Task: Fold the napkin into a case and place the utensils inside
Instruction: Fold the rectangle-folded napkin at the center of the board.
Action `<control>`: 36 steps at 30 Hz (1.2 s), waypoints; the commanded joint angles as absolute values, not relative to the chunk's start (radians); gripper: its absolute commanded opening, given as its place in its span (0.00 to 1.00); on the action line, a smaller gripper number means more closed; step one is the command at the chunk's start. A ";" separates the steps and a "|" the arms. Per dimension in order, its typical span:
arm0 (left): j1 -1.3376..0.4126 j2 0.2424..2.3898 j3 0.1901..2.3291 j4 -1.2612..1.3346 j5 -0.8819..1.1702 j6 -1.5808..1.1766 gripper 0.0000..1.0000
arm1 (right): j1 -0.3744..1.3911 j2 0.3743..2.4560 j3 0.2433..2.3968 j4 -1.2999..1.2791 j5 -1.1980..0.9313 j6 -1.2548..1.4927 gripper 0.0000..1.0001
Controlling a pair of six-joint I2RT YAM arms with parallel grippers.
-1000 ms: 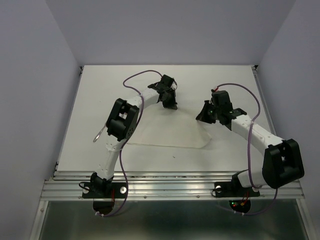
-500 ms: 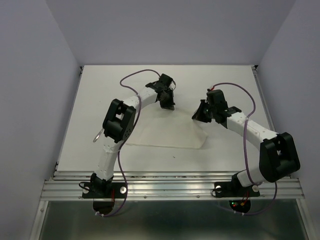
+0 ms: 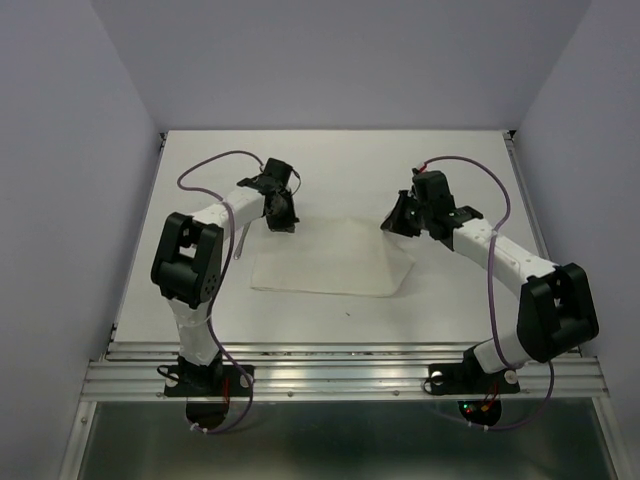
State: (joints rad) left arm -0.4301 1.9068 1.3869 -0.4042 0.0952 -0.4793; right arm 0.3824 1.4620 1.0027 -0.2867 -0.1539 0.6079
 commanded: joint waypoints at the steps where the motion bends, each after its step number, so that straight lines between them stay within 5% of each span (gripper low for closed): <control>1: -0.413 1.809 1.272 -0.390 0.048 -0.452 0.00 | 0.408 1.477 1.071 -0.273 -0.175 0.588 0.01; 20: -0.552 1.804 1.014 -0.264 0.123 -0.572 0.00 | 0.548 1.601 1.226 -0.278 -0.196 0.583 0.01; 36: -0.497 1.606 1.069 -0.365 0.161 -0.574 0.00 | 0.658 1.692 1.272 -0.273 -0.238 0.575 0.01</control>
State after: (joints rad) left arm -0.5407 1.7008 1.0386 -0.3202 0.1432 -0.5922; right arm 0.6437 1.6802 1.2301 -0.2886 -0.2123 0.5934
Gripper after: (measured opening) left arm 0.025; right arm 0.028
